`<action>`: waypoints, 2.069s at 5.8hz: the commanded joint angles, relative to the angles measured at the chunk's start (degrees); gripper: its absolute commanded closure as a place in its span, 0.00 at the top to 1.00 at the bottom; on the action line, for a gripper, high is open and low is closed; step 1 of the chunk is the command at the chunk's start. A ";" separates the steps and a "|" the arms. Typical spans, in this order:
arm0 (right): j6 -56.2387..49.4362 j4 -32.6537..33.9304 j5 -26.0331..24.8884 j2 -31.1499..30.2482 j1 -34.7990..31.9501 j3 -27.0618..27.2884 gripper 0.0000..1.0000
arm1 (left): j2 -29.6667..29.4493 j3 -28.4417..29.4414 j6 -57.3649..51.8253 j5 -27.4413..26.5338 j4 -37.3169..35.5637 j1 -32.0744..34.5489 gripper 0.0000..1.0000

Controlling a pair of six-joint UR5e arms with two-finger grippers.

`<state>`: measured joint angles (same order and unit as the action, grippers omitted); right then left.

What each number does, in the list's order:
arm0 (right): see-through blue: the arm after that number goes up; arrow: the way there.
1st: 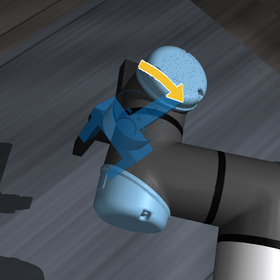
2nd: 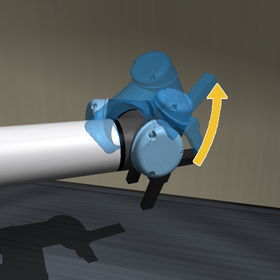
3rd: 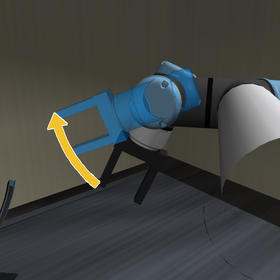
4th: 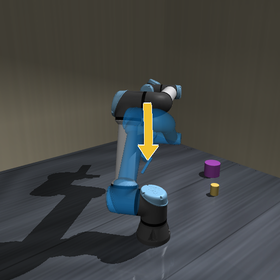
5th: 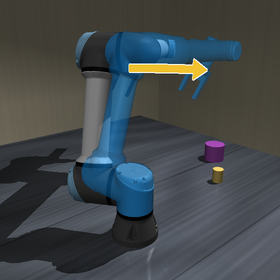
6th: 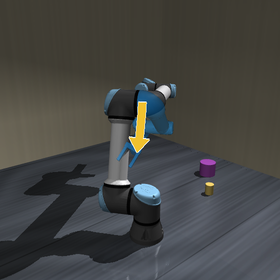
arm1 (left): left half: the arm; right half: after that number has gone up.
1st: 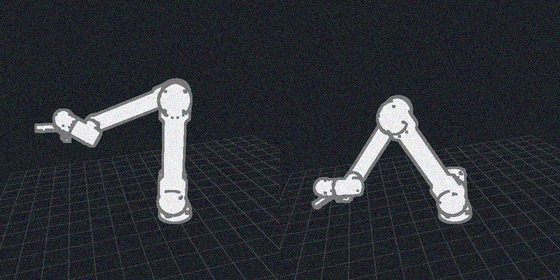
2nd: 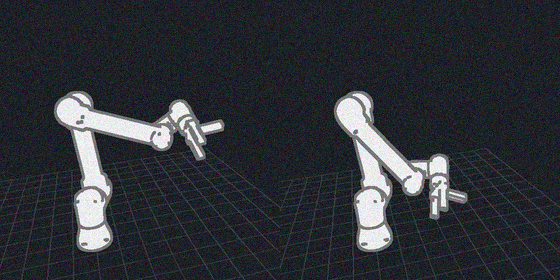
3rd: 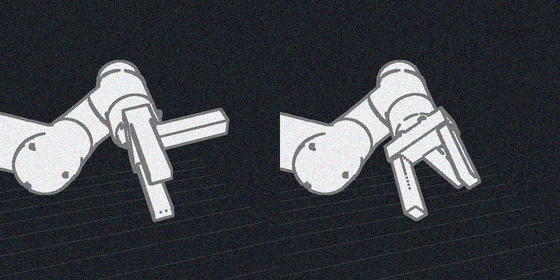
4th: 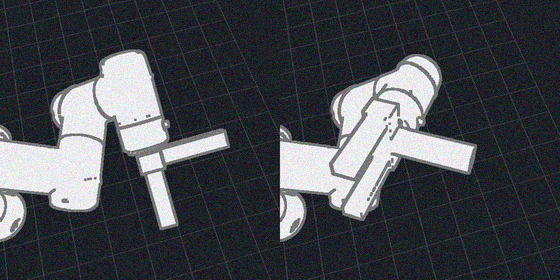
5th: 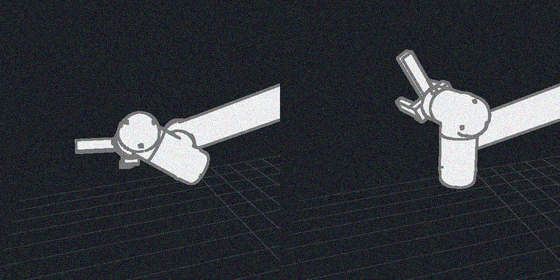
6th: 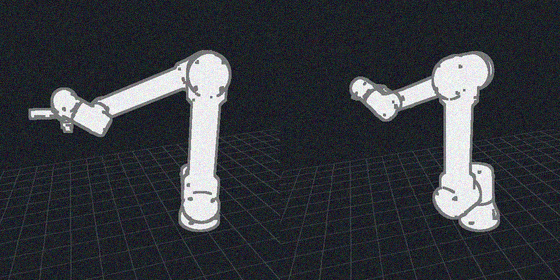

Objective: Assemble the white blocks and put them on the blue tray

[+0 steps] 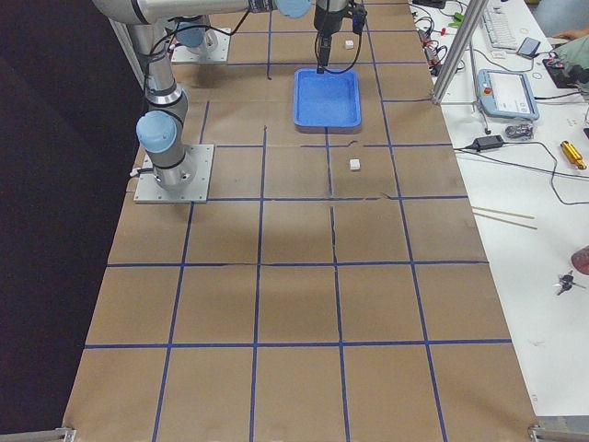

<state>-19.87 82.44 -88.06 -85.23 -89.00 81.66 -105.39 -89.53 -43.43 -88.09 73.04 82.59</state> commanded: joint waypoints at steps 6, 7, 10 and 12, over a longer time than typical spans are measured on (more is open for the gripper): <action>-80.53 9.14 0.96 11.63 14.02 -3.68 1.00 | -18.17 0.16 -53.94 11.80 -19.77 -9.27 0.92; -84.94 9.23 2.96 14.45 14.38 -3.61 1.00 | -18.45 -0.64 -54.04 16.16 -19.43 -12.42 0.92; -93.82 10.88 21.10 19.64 20.32 1.28 1.00 | -19.24 -4.34 -54.22 20.15 -21.80 -12.98 0.93; -95.09 24.37 28.86 22.45 22.21 9.97 1.00 | -20.47 -4.52 -56.31 19.89 -21.80 -12.90 0.93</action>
<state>-114.38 100.72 -63.65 -64.35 -67.45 87.47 -125.34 -93.94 -98.63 -68.17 51.27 69.64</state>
